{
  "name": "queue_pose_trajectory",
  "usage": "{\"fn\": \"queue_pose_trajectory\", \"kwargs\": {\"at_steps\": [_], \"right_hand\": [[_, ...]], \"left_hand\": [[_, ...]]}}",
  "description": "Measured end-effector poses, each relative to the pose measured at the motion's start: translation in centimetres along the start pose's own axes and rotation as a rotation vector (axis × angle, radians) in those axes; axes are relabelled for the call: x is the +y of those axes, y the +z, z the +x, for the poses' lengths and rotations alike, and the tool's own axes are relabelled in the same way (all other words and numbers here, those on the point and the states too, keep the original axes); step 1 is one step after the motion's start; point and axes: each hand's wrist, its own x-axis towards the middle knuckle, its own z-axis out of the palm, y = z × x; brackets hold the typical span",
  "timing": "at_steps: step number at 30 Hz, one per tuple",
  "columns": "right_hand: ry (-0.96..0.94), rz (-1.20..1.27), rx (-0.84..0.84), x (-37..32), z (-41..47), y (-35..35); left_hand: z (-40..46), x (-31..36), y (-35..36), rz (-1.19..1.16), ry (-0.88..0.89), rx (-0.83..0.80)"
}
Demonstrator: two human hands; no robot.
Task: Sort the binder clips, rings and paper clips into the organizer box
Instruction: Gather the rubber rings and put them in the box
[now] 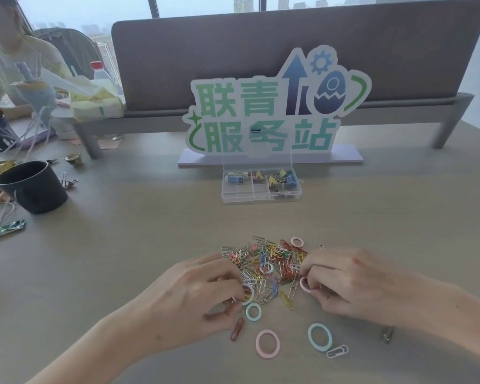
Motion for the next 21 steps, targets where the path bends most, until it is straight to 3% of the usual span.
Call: {"fn": "queue_pose_trajectory", "kwargs": {"at_steps": [7,13,21], "right_hand": [[0.081,0.19,-0.09,-0.3,-0.3,-1.2],[0.016,0.294,-0.213,-2.1,-1.1,-2.5],[0.03,0.292,-0.311,-2.5,-1.5,-2.4]], "left_hand": [[-0.1,1.5,-0.4,-0.233,0.01,0.009],[-0.1,3.7,0.6,-0.059,0.16,-0.07],[0.1,3.5,0.9,0.031,0.198,-0.123]]}}
